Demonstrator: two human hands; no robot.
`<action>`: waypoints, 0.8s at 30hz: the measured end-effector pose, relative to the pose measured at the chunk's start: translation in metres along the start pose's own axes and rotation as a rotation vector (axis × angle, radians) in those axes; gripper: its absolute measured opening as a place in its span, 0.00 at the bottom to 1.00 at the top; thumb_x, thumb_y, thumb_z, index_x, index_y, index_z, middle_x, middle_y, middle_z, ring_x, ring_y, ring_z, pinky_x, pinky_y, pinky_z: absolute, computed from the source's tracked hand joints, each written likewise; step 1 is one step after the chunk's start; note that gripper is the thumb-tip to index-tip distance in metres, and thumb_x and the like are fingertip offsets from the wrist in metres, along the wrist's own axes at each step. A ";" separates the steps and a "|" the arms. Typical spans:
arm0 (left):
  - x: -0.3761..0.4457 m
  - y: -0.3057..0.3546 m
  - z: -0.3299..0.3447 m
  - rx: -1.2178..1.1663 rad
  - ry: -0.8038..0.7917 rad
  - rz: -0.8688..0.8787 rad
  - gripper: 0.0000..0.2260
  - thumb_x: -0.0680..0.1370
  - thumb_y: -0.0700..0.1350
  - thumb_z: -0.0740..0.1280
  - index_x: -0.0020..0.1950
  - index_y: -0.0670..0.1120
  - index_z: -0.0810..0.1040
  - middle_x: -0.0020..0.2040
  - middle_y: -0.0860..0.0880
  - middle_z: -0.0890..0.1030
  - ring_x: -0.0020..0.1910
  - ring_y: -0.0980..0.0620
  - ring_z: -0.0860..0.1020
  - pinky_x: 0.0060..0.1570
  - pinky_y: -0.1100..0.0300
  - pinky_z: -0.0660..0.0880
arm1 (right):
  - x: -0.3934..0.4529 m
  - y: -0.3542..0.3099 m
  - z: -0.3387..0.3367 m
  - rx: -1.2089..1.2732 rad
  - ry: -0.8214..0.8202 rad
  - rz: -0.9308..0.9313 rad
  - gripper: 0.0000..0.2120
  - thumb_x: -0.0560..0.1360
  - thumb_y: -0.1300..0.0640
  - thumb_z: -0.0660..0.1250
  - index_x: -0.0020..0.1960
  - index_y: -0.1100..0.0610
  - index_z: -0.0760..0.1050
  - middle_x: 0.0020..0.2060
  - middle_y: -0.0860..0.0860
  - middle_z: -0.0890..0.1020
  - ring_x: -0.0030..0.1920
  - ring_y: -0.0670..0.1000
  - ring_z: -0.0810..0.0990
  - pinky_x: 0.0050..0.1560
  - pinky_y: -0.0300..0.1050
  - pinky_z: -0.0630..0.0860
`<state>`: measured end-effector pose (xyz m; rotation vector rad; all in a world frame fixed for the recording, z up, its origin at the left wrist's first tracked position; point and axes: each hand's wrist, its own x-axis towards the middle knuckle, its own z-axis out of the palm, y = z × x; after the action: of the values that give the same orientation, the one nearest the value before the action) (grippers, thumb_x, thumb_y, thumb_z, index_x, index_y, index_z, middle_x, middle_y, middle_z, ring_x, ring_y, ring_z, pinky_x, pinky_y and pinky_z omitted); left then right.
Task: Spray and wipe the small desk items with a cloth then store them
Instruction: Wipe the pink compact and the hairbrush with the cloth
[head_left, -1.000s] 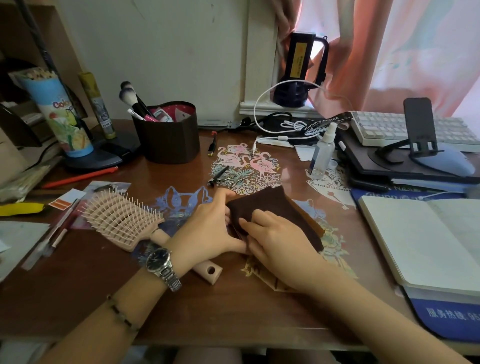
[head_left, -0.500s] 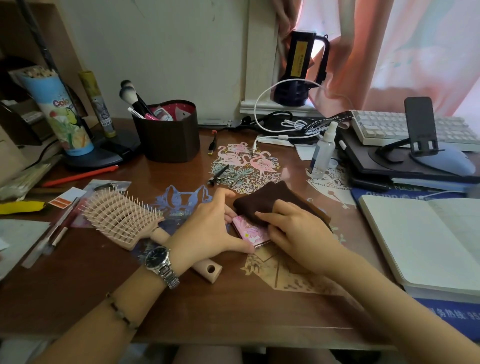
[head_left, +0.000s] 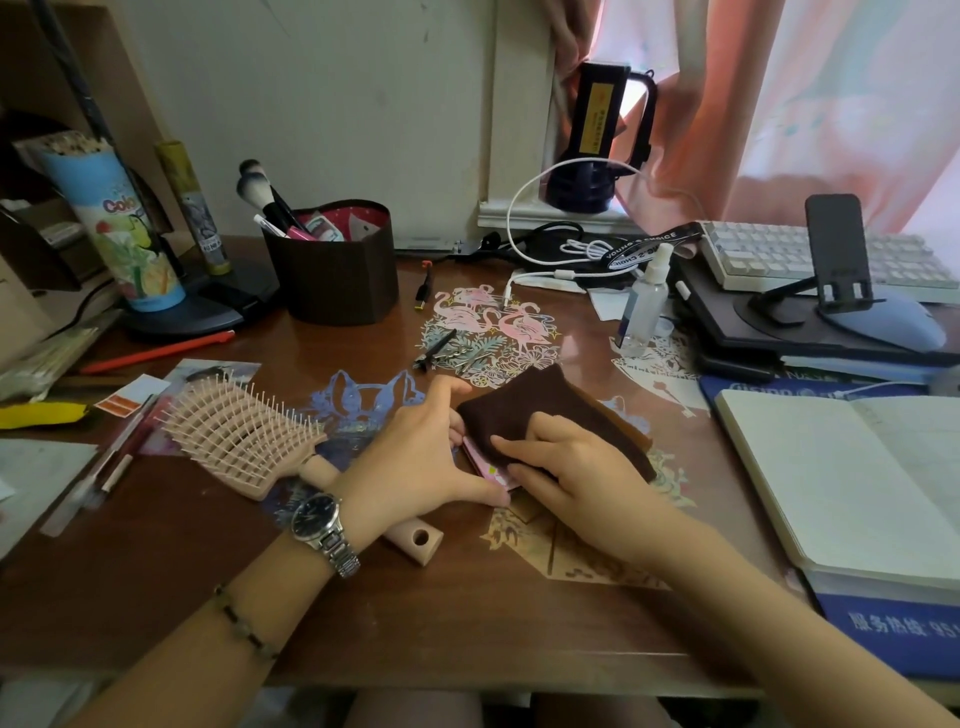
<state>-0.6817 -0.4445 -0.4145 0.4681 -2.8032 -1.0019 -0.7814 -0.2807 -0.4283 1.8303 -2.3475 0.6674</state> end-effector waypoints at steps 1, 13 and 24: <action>0.000 0.000 0.000 0.000 -0.001 0.002 0.48 0.57 0.60 0.80 0.70 0.53 0.58 0.53 0.56 0.75 0.51 0.60 0.75 0.48 0.68 0.70 | 0.000 -0.001 0.000 -0.003 0.002 -0.001 0.17 0.77 0.53 0.61 0.63 0.57 0.77 0.40 0.44 0.67 0.41 0.49 0.72 0.38 0.44 0.70; 0.001 0.000 0.002 0.070 -0.038 0.024 0.45 0.61 0.59 0.78 0.69 0.54 0.56 0.55 0.56 0.73 0.55 0.57 0.74 0.57 0.57 0.74 | -0.008 0.018 -0.014 -0.078 0.027 0.060 0.16 0.76 0.54 0.61 0.61 0.56 0.79 0.40 0.49 0.74 0.40 0.50 0.76 0.36 0.41 0.71; 0.003 0.010 0.000 0.150 -0.029 0.049 0.36 0.60 0.59 0.79 0.55 0.51 0.59 0.52 0.54 0.75 0.50 0.56 0.76 0.51 0.56 0.77 | -0.017 0.034 -0.026 0.117 0.118 0.209 0.14 0.78 0.57 0.63 0.63 0.52 0.77 0.41 0.43 0.73 0.43 0.41 0.74 0.42 0.35 0.70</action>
<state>-0.6875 -0.4382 -0.4084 0.4019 -2.9137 -0.7984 -0.8137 -0.2487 -0.4202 1.5506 -2.4905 0.9278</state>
